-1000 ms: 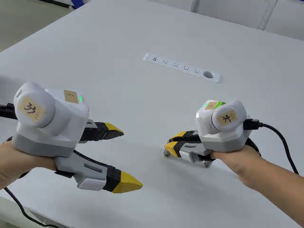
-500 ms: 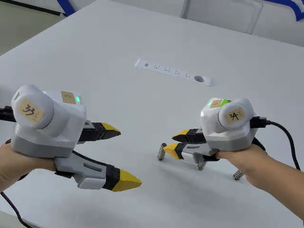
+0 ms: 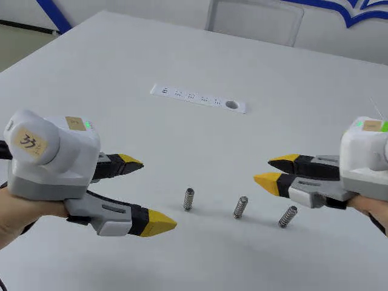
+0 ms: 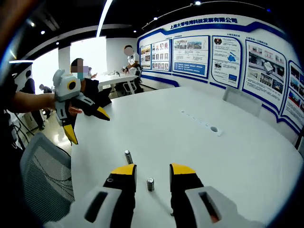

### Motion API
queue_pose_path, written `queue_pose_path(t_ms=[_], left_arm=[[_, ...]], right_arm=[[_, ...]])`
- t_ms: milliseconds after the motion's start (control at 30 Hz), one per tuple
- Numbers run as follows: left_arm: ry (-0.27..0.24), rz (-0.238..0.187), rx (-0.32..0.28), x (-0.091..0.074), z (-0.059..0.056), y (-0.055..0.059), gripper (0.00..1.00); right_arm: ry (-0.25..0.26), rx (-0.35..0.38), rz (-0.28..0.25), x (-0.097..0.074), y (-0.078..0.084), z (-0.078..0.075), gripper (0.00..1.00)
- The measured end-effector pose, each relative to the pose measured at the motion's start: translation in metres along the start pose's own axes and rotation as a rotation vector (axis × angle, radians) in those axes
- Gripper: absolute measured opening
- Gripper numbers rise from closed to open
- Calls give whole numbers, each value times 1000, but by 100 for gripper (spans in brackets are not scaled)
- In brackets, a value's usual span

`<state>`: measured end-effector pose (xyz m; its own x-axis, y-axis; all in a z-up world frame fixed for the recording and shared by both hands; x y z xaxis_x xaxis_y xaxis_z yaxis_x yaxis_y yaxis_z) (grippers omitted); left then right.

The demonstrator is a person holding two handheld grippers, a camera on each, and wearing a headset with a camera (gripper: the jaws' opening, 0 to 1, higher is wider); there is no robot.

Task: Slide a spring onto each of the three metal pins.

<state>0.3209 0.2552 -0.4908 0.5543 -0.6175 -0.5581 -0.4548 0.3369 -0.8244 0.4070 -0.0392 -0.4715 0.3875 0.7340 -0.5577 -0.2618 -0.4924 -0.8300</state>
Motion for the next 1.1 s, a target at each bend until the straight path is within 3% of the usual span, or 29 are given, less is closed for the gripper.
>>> queue_pose_path(t_ms=[200, 367, 467, 567, 700, 800, 900, 1100], left_arm=[[-13, -27, -15, -1, 4, -7, 79], [-11, -13, -20, -1, 5, -9, 80], [-1, -16, -16, -1, 3, -12, 81], [8, -11, -11, -1, 2, -12, 83], [30, 52, 41, -2, -4, -7, 86], [38, 66, 36, -2, -5, -5, 88], [58, 58, 10, -3, -7, -6, 93], [57, 44, 11, -5, -8, -11, 97]], right_arm=[[-13, -14, 23, -33, 25, 2, 37], [26, -6, 48, -52, 41, 0, 47], [12, -55, 75, -63, 48, 4, 57], [15, -61, 106, -71, 54, 3, 60], [44, -45, 121, -82, 61, -2, 66], [59, -39, 140, -87, 65, -3, 69], [78, -45, 147, -91, 67, -3, 72], [89, -35, 143, -94, 68, -3, 75]])
Point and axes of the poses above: the centre of the closed fingertips' face, and the gripper's own axes: x roughly forward along the fingers, z roughly to its left, y roughly out of its underside, the point moved 10 cm from there along -x, roughly backward along the fingers, and after that the axes turned 5 degrees about z, right-handed, at the moved point
